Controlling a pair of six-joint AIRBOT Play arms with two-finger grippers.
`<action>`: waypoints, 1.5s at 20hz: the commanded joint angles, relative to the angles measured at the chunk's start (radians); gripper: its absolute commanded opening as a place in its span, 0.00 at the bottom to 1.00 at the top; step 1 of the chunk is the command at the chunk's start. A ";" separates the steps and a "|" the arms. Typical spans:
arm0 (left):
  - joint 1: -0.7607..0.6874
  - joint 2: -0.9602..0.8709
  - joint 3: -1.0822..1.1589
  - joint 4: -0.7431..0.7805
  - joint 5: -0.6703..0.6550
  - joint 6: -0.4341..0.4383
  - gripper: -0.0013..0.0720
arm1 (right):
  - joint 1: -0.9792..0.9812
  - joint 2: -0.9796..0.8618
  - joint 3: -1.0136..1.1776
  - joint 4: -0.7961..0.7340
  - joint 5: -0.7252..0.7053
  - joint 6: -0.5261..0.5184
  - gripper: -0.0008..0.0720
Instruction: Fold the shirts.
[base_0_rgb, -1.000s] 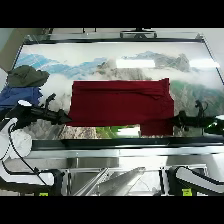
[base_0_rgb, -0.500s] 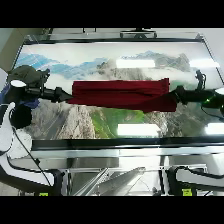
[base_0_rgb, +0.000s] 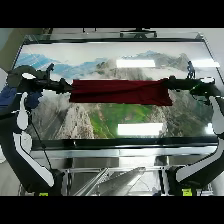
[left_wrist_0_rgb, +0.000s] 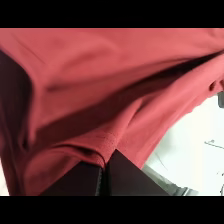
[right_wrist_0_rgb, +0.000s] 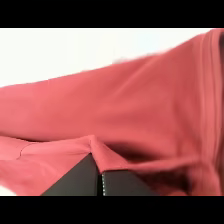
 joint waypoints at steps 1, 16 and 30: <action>-0.024 -0.110 0.094 0.001 -0.032 -0.008 0.03 | 0.024 -0.068 0.042 0.008 -0.058 -0.095 0.04; 0.155 0.017 0.171 -0.003 -0.099 -0.134 0.40 | -0.065 -0.139 0.183 -0.348 0.165 0.150 0.97; -0.224 0.050 0.171 0.000 -0.023 -0.020 0.02 | 0.002 -0.177 0.248 -0.232 0.260 0.136 0.04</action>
